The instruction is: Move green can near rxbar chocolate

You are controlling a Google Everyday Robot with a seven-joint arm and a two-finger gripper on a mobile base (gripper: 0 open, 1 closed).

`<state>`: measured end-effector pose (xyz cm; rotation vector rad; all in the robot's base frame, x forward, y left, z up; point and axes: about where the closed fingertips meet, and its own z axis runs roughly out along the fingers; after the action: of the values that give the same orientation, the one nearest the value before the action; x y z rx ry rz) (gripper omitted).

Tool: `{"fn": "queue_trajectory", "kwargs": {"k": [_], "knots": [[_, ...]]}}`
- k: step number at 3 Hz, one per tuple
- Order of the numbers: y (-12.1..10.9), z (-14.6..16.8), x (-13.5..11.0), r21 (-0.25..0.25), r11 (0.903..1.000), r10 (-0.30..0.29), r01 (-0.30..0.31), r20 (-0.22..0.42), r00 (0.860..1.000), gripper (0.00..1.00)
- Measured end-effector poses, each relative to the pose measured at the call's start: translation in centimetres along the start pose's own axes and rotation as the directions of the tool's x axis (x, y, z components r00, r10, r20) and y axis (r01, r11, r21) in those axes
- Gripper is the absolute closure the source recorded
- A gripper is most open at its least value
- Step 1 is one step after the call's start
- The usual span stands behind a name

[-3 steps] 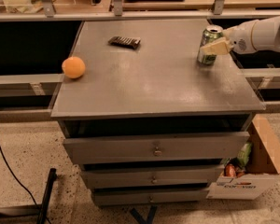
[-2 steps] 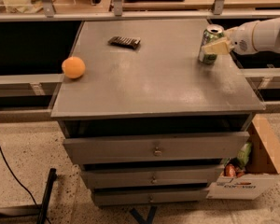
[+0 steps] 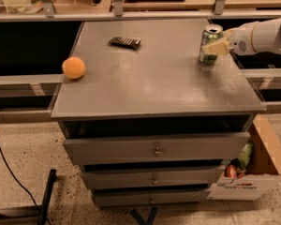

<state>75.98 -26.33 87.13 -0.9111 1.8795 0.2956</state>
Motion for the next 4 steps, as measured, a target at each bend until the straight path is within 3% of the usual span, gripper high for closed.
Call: {"fn": "queue_trajectory", "kwargs": {"k": [3, 4], "knots": [[0.3, 1.0, -0.7, -0.008, 0.9998, -0.017, 0.017, -0.014, 1.0, 1.0], [1.0, 2.2, -3.2, -0.02, 0.9992, -0.034, 0.034, -0.017, 0.999, 1.0]]}}
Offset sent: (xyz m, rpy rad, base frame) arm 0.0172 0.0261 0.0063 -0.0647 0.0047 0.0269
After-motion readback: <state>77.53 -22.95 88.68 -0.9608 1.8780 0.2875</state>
